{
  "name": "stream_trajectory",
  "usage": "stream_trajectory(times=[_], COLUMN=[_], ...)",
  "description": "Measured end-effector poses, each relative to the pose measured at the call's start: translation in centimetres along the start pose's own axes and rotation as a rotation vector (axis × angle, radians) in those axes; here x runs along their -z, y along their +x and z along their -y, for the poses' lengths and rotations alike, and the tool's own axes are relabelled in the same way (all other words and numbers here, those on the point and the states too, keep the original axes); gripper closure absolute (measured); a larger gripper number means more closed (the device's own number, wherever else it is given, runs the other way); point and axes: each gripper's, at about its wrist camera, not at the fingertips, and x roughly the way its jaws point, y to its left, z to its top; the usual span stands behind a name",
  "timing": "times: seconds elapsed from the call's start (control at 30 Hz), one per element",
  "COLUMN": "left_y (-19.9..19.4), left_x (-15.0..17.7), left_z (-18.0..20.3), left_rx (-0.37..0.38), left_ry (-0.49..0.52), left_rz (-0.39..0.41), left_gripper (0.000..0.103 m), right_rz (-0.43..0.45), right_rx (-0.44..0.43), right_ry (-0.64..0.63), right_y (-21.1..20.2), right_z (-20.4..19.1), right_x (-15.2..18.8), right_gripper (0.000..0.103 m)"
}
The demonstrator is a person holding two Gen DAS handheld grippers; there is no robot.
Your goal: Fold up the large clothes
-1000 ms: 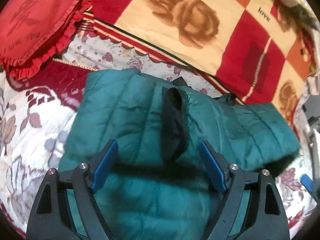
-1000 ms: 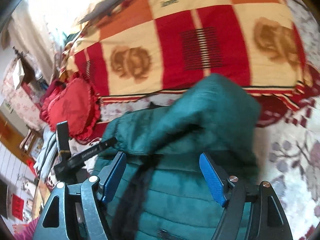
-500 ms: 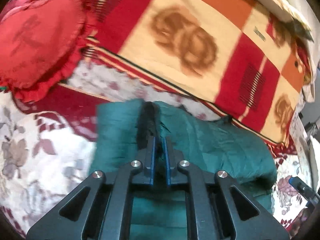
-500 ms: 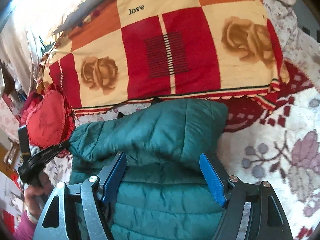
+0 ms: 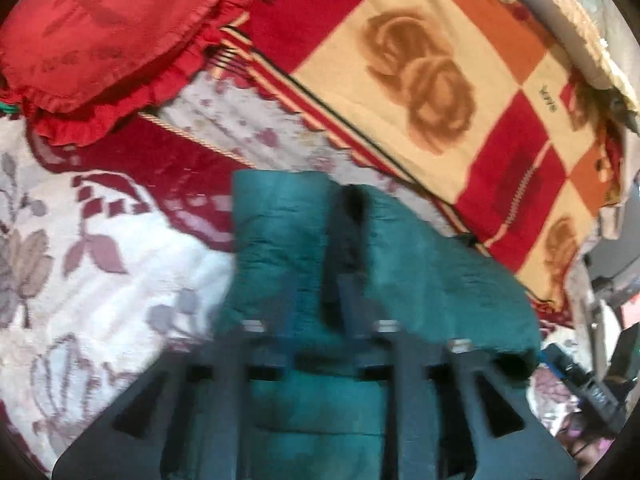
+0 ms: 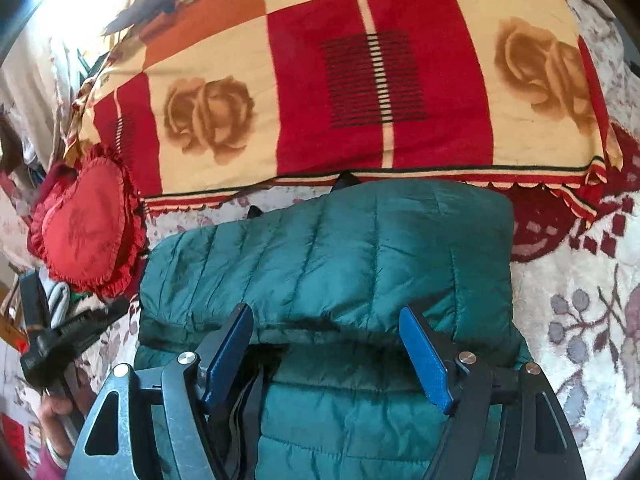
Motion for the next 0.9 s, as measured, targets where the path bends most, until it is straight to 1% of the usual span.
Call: stream_trajectory(times=[0.03,0.07,0.13,0.17,0.2,0.27,0.33,0.4,0.43,0.47,0.53,0.6,0.67,0.7,0.8,0.9], left_y=[0.0,-0.1,0.0,0.7,1.3,3.5,4.7,5.3,5.4,4.9,3.4,1.5,0.2,0.0,1.2,2.4], left_x=[0.0,0.0,-0.1,-0.3,-0.5,-0.8,-0.4,0.1,0.3,0.5,0.5,0.4,0.2,0.2,0.7,1.5], left_z=[0.5,0.9,1.6,2.1,2.4,3.0,3.3,4.0,4.4,4.6,4.7,4.6,3.5,2.9,1.1,0.1], left_rx=[0.006,0.008,0.015,0.01,-0.002,-0.061,-0.084,-0.089,-0.091,-0.076,-0.052,-0.053,-0.057,-0.068,-0.116,-0.137], left_ry=[-0.001,-0.005,-0.01,-0.009,-0.007,0.014,0.036,0.091,0.121,0.132,0.155,0.188,0.182,0.173,0.154,0.134], left_rz=[0.014,0.037,0.059,0.046,0.029,-0.046,-0.071,-0.075,-0.086,-0.08,-0.038,0.01,0.035,0.035,-0.002,-0.033], left_gripper=[0.033,0.026,0.026,0.026,0.026,0.026,0.027,0.057,0.081,0.084,0.088,0.089,0.089,0.089,0.089,0.089], right_rz=[0.0,-0.001,0.0,-0.001,-0.002,0.0,0.007,0.022,0.028,0.034,0.045,0.062,0.07,0.068,0.039,-0.037], right_rx=[-0.007,-0.01,-0.011,-0.012,-0.01,-0.007,-0.004,0.002,0.008,0.018,0.033,0.051,0.07,0.075,0.082,0.104], right_ry=[-0.002,-0.004,-0.007,-0.01,-0.012,-0.007,0.002,0.008,0.01,0.011,0.013,0.021,0.03,0.032,0.026,-0.033], right_y=[-0.2,-0.4,-0.8,-1.1,-1.3,-1.8,-2.4,-3.0,-3.2,-3.5,-3.8,-4.0,-3.7,-3.3,-1.1,2.2], right_z=[0.0,-0.1,0.1,0.2,0.3,0.7,1.2,1.6,1.8,2.0,2.3,2.6,2.6,2.5,2.0,0.7], right_x=[0.1,0.2,0.3,0.4,0.5,0.6,0.5,0.5,0.3,0.2,-0.1,-0.5,-1.0,-1.1,-1.2,-0.6], right_gripper=[0.03,0.03,0.03,0.03,0.03,0.03,0.03,0.03,0.03,0.03,0.03,0.03,0.03,0.03,0.03,0.03])
